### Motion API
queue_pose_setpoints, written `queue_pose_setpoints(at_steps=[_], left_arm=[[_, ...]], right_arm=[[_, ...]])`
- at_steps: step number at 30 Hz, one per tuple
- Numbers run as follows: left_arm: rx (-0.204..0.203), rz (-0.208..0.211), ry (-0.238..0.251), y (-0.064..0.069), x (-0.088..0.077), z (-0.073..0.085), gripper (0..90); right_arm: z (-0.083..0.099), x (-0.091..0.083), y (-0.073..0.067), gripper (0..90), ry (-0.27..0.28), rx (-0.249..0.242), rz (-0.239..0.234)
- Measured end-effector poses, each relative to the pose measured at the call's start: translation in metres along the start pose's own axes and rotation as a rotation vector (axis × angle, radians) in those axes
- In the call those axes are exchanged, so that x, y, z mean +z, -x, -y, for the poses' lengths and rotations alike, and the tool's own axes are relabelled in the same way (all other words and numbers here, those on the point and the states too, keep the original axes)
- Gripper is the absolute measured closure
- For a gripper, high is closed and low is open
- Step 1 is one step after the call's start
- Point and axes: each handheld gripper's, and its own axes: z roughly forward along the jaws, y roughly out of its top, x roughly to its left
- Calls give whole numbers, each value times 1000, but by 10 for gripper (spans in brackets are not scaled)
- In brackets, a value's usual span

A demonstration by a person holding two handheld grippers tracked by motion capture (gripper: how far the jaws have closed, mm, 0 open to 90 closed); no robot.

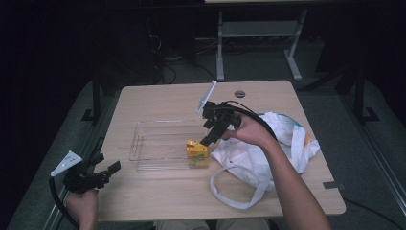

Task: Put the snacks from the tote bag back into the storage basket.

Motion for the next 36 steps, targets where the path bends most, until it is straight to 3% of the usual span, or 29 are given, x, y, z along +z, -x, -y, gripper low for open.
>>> queue_pose_setpoints(at_steps=[20, 36], left_arm=[[0, 1, 0, 1, 1, 0, 125], [-1, -1, -5, 1, 1, 1, 125]], right_arm=[[20, -19, 1, 277, 35, 30, 37], [47, -27, 6, 277, 53, 74, 58]])
